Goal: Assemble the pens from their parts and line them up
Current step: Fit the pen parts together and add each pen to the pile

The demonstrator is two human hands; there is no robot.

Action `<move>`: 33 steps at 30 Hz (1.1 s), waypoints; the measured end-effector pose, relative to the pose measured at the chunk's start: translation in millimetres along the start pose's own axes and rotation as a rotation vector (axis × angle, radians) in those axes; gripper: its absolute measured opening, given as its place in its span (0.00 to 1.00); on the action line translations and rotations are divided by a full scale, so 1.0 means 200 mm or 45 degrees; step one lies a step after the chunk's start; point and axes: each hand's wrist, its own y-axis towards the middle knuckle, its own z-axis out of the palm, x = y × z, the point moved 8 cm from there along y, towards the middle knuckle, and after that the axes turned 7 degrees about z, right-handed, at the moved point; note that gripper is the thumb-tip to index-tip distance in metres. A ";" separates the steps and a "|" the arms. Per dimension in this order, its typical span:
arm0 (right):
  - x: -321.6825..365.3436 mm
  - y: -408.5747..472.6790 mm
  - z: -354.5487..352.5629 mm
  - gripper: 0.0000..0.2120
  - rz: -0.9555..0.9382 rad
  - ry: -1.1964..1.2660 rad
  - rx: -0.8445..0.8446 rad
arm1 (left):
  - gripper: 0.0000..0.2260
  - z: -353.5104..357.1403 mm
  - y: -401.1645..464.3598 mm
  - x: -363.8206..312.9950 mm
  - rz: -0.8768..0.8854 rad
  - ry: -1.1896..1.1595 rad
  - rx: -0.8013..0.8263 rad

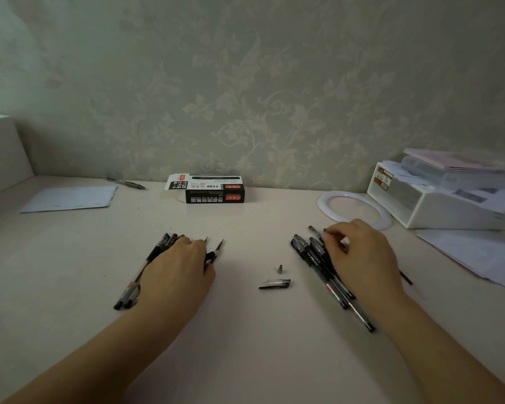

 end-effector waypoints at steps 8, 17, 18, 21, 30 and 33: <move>0.22 -0.15 0.11 0.03 -0.238 0.298 0.116 | 0.08 0.00 0.01 0.01 -0.027 -0.043 -0.066; 0.30 -0.25 0.28 0.07 0.244 1.090 0.749 | 0.08 -0.22 -0.06 -0.19 0.350 -0.397 -0.568; 0.34 -0.29 0.31 0.08 0.199 1.082 0.865 | 0.08 -0.22 -0.08 -0.23 0.403 -0.436 -0.576; 0.44 -0.37 0.34 0.07 0.051 1.106 1.068 | 0.05 -0.21 -0.10 -0.29 0.478 -0.552 -0.607; 0.28 -0.25 0.29 0.08 0.397 1.292 0.668 | 0.13 -0.09 -0.08 -0.28 0.480 -0.647 -0.427; 0.12 -0.16 0.21 0.10 0.608 1.455 0.351 | 0.09 -0.04 -0.06 -0.26 0.493 -0.573 -0.323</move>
